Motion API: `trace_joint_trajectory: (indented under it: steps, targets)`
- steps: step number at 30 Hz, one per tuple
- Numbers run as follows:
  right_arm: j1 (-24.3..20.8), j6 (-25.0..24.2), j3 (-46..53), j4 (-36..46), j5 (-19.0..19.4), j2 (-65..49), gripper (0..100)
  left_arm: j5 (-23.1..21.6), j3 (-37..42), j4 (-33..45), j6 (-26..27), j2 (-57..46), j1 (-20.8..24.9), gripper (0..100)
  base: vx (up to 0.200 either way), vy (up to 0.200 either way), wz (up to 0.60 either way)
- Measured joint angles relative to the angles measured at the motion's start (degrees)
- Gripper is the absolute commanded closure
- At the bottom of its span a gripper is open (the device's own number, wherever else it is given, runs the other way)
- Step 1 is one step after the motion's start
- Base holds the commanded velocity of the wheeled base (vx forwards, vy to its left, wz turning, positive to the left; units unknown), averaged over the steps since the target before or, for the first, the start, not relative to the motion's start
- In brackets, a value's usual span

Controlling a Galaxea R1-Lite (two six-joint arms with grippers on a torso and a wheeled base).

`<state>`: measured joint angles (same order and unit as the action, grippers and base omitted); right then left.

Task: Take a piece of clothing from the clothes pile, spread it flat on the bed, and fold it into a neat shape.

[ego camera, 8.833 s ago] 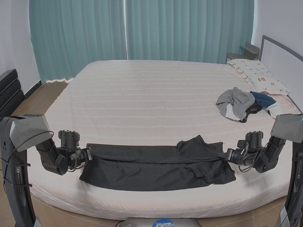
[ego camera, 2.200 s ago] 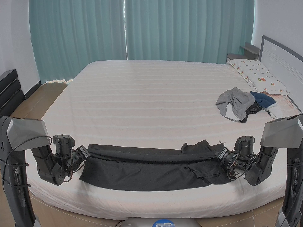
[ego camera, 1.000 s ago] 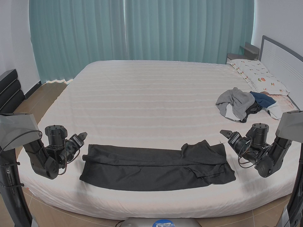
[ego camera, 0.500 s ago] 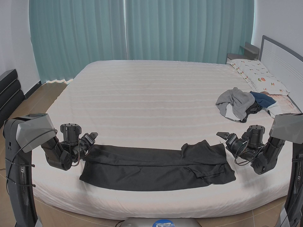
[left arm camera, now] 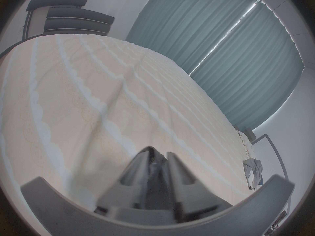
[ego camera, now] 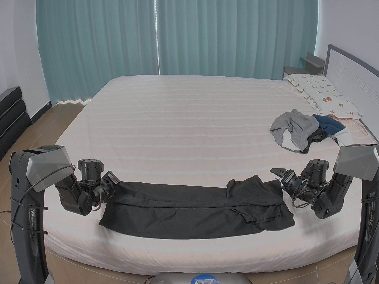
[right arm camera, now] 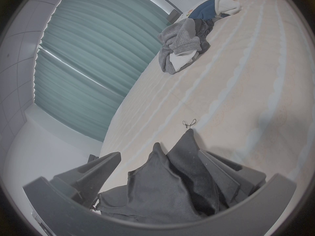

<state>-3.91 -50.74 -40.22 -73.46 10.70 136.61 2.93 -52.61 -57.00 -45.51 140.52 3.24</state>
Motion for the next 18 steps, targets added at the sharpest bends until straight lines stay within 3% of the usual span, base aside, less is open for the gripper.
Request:
trace_joint_trajectory:
  steps: [7, 18]
  targets:
    - [0.8, 0.0, -2.6, 0.0, -0.3, 1.6, 0, 0.3, 0.1, -0.1, -5.2, 0.0, -1.0, 100, 0.0, 0.0, 0.0]
    - [1.1, 0.1, -5.5, 0.0, -0.5, 4.2, 0, 0.5, 0.9, -0.3, -6.1, -0.1, -1.3, 100, 0.0, 0.0, 0.0]
